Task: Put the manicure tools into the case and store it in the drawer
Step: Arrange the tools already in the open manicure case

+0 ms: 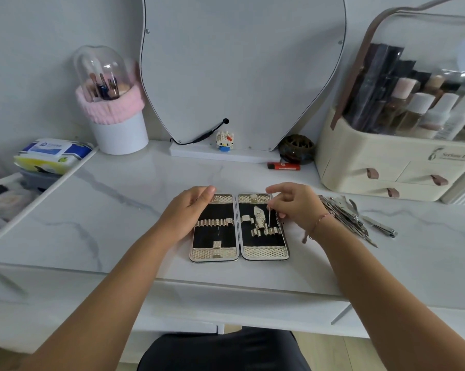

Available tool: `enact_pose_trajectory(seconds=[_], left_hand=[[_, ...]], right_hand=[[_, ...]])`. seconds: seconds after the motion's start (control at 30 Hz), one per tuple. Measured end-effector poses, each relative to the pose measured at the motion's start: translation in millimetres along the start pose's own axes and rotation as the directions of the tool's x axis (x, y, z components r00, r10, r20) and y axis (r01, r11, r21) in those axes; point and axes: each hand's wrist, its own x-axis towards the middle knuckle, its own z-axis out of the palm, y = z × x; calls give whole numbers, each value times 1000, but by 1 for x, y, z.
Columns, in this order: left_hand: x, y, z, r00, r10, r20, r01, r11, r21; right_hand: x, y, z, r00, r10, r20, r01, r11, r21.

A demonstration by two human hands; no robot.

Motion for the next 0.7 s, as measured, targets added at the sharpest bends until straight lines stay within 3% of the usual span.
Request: enact_pose_trajectory(seconds=[0.37, 0.57, 0.7], left_hand=[[0, -1, 0, 1000, 16, -7, -16, 1000, -1], [1, 0, 3, 997, 80, -20, -76, 986, 150], [3, -4, 6, 992, 120, -37, -109, 968, 226]], right_hand=[[1, -1, -1, 999, -9, 32, 10, 999, -32], [-4, -2, 0, 1000, -12, -8, 11, 990, -143], [-8, -6, -3, 996, 9, 83, 9, 977, -215]])
